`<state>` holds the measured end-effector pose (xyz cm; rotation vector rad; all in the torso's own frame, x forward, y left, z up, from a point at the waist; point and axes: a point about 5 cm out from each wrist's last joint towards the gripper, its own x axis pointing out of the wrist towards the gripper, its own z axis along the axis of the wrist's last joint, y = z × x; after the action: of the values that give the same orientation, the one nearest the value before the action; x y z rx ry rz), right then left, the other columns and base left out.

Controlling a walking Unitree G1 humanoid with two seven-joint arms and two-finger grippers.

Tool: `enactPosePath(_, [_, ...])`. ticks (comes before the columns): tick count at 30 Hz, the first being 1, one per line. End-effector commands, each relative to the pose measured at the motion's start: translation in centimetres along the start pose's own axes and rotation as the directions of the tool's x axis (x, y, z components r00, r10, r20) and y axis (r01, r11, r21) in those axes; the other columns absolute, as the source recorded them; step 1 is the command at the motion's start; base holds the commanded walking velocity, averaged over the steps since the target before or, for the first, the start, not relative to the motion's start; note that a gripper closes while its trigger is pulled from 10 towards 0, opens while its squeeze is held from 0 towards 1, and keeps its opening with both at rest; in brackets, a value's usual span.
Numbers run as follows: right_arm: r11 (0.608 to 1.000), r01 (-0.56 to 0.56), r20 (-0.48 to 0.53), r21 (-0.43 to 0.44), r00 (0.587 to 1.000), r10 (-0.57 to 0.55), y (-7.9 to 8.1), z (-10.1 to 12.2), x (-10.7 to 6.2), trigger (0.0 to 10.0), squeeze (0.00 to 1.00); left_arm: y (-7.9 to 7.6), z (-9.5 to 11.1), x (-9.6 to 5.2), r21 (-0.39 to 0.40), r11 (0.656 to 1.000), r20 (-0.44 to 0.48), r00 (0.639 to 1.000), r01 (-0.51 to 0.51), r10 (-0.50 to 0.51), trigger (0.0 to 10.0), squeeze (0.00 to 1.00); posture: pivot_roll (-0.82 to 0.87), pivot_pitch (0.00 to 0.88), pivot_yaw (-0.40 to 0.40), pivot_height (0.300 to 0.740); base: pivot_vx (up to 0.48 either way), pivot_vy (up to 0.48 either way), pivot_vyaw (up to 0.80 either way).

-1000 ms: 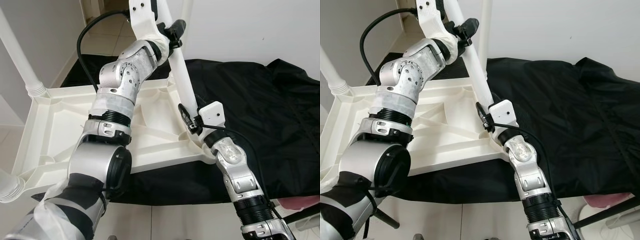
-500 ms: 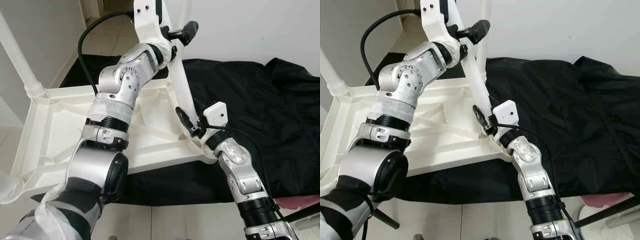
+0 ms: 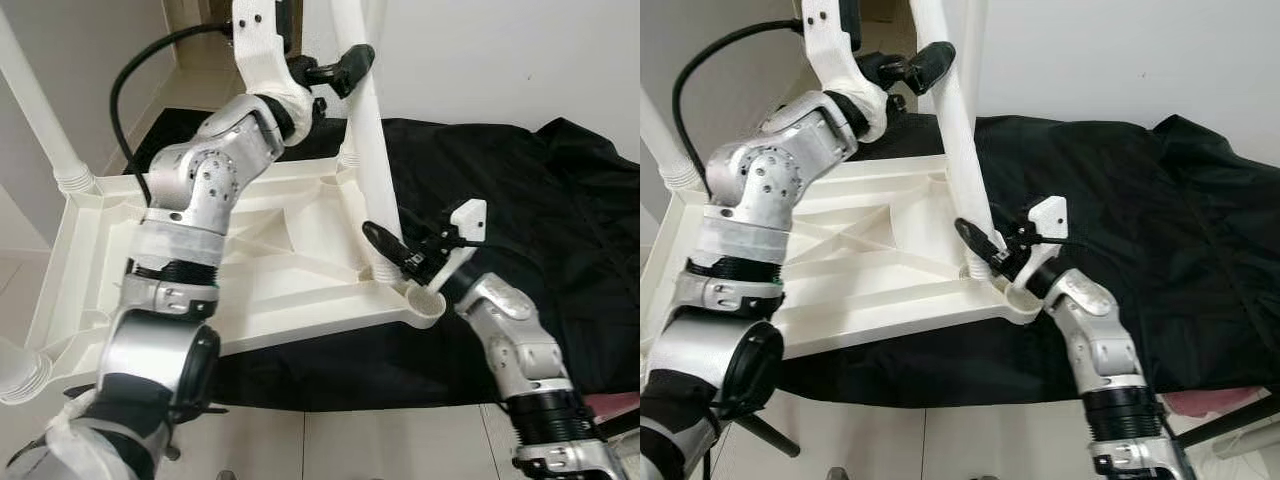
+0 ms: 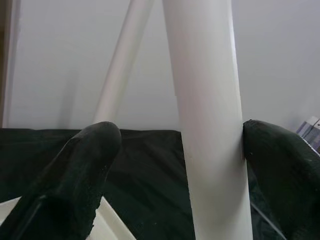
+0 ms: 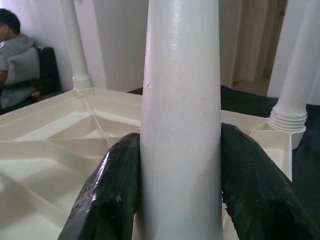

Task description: Building children table

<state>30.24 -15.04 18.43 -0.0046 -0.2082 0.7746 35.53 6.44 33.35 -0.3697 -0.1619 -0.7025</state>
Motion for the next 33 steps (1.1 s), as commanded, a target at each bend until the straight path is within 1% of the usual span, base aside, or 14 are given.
enactPosePath(1, [0.999, -0.048, 0.001, 0.009, 0.999, 0.048, 0.1, 0.3, 0.1, 10.0, 0.0, -3.0, -0.1, -0.7, -0.009, 0.87, -0.021, 0.87, 0.492, -0.492, 10.0, 0.0, -0.04, 0.0, -0.021, 0.74, 0.0, 0.0, 0.0])
enactPosePath(3, [0.998, -0.064, -0.007, 0.011, 0.998, 0.064, 0.1, 0.2, 0.1, 10.0, 0.0, -3.3, -0.1, -0.9, -0.018, 0.861, -0.025, 0.86, 0.509, -0.509, 10.0, 0.0, -0.04, 0.0, -0.023, 0.74, 0.0, 0.0, 0.0])
enactPosePath(4, [0.994, -0.108, -0.025, 0.014, 0.994, 0.109, 0.3, 0.1, 0.1, 10.0, 0.0, -3.8, -0.3, -1.3, -0.026, 0.835, -0.042, 0.834, 0.549, -0.55, 10.0, 0.0, -0.03, 0.0, -0.028, 0.74, 0.0, 0.0, 0.0])
enactPosePath(5, [0.994, -0.108, -0.025, 0.014, 0.994, 0.109, 0.3, 0.1, 0.1, 10.0, 0.0, -3.8, -0.3, -1.3, -0.026, 0.835, -0.042, 0.834, 0.549, -0.55, 10.0, 0.0, -0.03, 0.0, -0.028, 0.74, 0.0, 0.0, 0.0])
enactPosePath(6, [0.987, -0.157, -0.036, 0.015, 0.987, 0.158, 0.6, 0.1, 0.1, 10.0, 0.0, -4.4, -0.7, -1.4, -0.042, 0.814, -0.064, 0.811, 0.58, -0.581, 10.0, 0.0, -0.03, 0.0, -0.029, 0.74, 0.0, 0.0, 0.0])
enactPosePath(8, [0.985, -0.172, -0.038, 0.016, 0.984, 0.173, 0.7, 0.1, 0.1, 10.0, 0.0, -4.6, -0.9, -1.5, -0.054, 0.807, -0.071, 0.804, 0.588, -0.59, 10.0, 0.0, -0.03, 0.0, -0.029, 0.74, 0.0, 0.0, 0.0])
enactPosePath(9, [0.984, -0.179, -0.04, 0.013, 0.983, 0.18, 0.7, 0.2, 0.1, 10.0, 0.0, -4.8, -0.8, -1.4, -0.077, 0.801, -0.06, 0.799, 0.594, -0.599, 10.0, 0.0, -0.03, 0.0, -0.028, 0.74, 0.0, 0.0, 0.0])
enactPosePath(13, [0.983, -0.186, -0.041, 0.01, 0.982, 0.186, 0.7, 0.2, 0.2, 10.0, 0.0, -4.9, -0.6, -1.4, -0.104, 0.794, -0.043, 0.795, 0.599, -0.605, 10.0, 0.0, -0.03, 0.0, -0.027, 0.74, 0.0, 0.0, 0.0])
enactPosePath(16, [0.981, -0.192, -0.042, 0.008, 0.98, 0.192, 0.6, 0.3, 0.2, 10.0, 0.0, -4.9, -0.4, -1.4, -0.134, 0.78, -0.027, 0.785, 0.611, -0.619, 10.0, 0.0, -0.03, 0.0, -0.026, 0.74, 0.0, 0.0, 0.0])
enactPosePath(17, [0.982, -0.191, -0.043, 0.008, 0.981, 0.191, 0.5, 0.3, 0.2, 10.0, 0.0, -4.8, -0.4, -1.3, -0.146, 0.787, -0.024, 0.793, 0.599, -0.609, 0.0, 0.0, -0.03, 0.0, -0.025, 0.74, 0.0, 0.0, 0.0])
enactPosePath(20, [0.982, -0.187, -0.043, 0.007, 0.981, 0.187, 0.4, 0.3, 0.2, 10.0, 0.0, -4.5, -0.2, -1.2, -0.157, 0.796, -0.02, 0.804, 0.585, -0.594, 0.0, 0.0, -0.03, 0.0, -0.023, 0.74, 0.0, 0.0, 0.0])
enactPosePath(26, [0.985, -0.174, -0.041, 0.009, 0.984, 0.174, 0.2, 0.4, 0.1, 10.0, 0.0, -4.4, 0.5, -1.5, -0.162, 0.791, 0.005, 0.802, 0.59, -0.598, 0.0, 0.0, -0.02, 0.0, -0.024, 0.74, 0.0, 0.0, 0.0])
enactPosePath(31, [0.985, -0.172, -0.04, 0.028, 0.984, 0.173, 0.2, 0.4, 0.2, 10.0, 0.0, -4.1, 1.0, -1.3, -0.156, 0.816, 0.008, 0.827, 0.556, -0.562, 0.0, 0.0, -0.02, 0.0, -0.029, 0.74, 0.0, 0.0, 0.0])
enactPosePath(33, [0.985, -0.169, -0.042, 0.035, 0.985, 0.17, 0.1, 0.3, 0.2, 10.0, 0.0, -4.1, 1.0, -1.2, -0.156, 0.819, 0.007, 0.83, 0.553, -0.558, 0.0, 0.0, -0.02, 0.0, -0.029, 0.74, 0.0, 0.0, 0.0])
